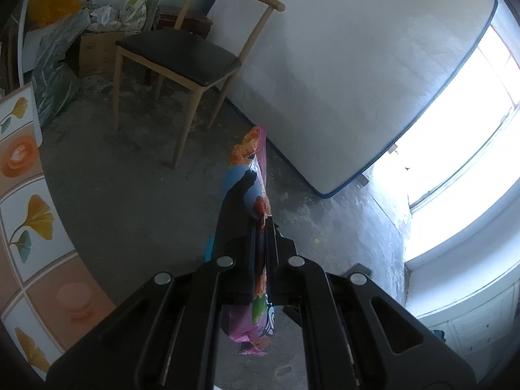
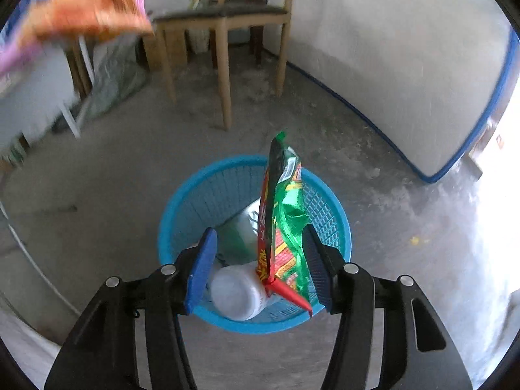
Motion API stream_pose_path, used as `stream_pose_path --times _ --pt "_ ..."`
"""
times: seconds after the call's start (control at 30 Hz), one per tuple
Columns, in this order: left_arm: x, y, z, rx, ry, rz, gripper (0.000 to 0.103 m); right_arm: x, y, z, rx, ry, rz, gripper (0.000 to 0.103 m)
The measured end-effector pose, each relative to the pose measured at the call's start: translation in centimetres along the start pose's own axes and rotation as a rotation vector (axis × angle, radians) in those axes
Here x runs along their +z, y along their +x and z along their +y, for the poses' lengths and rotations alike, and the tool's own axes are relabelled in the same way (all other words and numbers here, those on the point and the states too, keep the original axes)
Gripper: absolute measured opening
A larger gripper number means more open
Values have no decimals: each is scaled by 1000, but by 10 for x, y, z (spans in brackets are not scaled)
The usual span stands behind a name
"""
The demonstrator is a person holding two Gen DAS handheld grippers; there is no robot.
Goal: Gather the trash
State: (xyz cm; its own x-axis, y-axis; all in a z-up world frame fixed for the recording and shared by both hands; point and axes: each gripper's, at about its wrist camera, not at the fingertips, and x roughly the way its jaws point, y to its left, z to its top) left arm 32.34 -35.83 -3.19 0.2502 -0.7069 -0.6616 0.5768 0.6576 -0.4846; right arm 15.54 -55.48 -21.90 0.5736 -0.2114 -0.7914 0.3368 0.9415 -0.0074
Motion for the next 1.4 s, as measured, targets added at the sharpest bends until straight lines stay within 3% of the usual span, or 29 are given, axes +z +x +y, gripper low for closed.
stream_pose_path --times 0.13,0.23,0.4,0.5,0.67,0.87,1.07,1.23,1.4 --pt "0 9 -6 9 7 11 3 -5 -16 -16 20 109 -29 53" --pt "4 30 -13 66 51 30 3 -20 -40 -31 72 236 -64 53" --pt "7 102 -20 204 147 160 3 -55 -62 -41 112 375 -76 53" --pt "3 150 -23 298 211 250 3 -79 -72 -46 78 405 -53 53" --pt "-9 211 -26 380 279 348 3 -114 -82 -74 42 520 -15 53" --pt "-42 267 -36 490 461 439 3 -146 -90 -108 -3 651 19 53" --pt "-55 275 -43 548 606 414 3 -158 -90 -115 -10 680 37 53" --pt "-64 285 -40 554 609 428 3 -158 -84 -109 19 694 47 53" --pt "-81 314 -43 544 607 516 7 -158 -86 -102 35 705 51 53"
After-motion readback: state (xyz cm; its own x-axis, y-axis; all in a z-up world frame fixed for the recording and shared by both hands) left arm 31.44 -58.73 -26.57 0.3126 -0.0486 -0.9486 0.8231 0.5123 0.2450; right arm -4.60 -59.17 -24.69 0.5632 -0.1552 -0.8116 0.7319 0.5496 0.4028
